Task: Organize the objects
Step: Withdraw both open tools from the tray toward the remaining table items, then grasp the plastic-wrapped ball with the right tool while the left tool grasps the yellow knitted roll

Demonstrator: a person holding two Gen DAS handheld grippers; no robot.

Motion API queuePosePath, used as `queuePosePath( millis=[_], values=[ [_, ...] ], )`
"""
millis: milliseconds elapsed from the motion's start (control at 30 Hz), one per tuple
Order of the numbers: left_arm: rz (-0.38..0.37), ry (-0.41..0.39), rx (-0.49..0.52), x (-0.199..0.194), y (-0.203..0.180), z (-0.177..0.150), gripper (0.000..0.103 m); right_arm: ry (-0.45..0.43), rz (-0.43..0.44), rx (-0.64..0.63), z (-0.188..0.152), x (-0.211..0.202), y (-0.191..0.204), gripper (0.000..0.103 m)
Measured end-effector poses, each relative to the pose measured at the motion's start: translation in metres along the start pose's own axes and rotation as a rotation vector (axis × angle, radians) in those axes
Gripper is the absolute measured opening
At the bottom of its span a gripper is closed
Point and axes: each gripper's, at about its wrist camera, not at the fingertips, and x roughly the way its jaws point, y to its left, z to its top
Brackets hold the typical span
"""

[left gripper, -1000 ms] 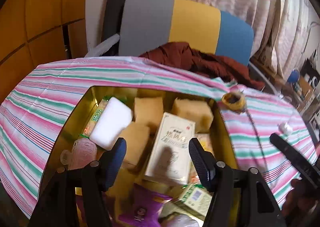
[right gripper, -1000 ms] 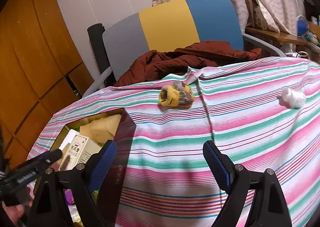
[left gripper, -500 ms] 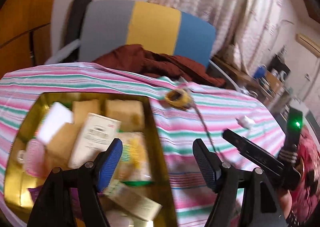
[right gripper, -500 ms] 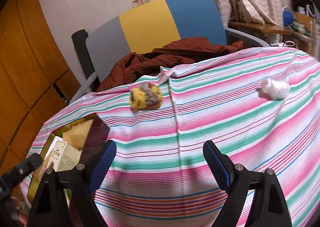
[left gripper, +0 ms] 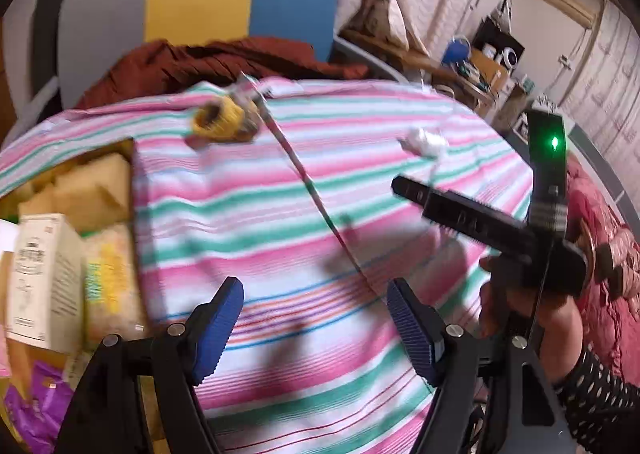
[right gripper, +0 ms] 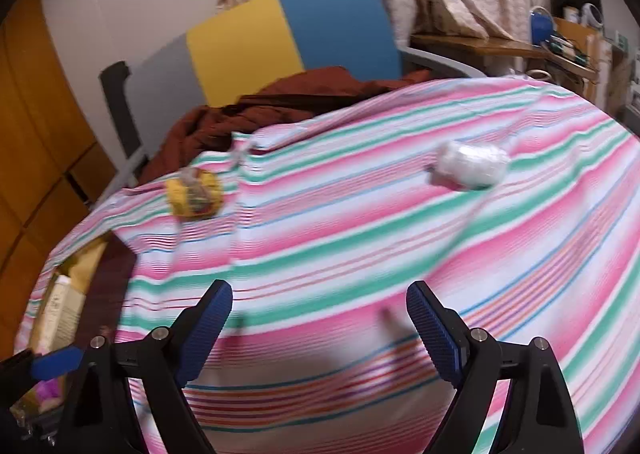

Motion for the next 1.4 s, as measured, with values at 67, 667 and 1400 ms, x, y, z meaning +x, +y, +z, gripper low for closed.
queuePosePath(
  millis=[67, 667, 1400],
  values=[
    [-0.006, 0.029, -0.007, 0.008, -0.004, -0.004, 0.076, 0.004, -0.023, 0.017, 0.002, 0.002, -0.016, 0.09],
    [0.026, 0.051, -0.044, 0.029, 0.002, 0.017, 0.076, -0.021, -0.207, 0.065, 0.091, 0.077, -0.108, 0.08],
    [0.353, -0.027, -0.078, 0.11, 0.053, 0.148, 0.086, -0.143, -0.262, -0.093, 0.078, 0.066, -0.072, 0.06]
  ],
)
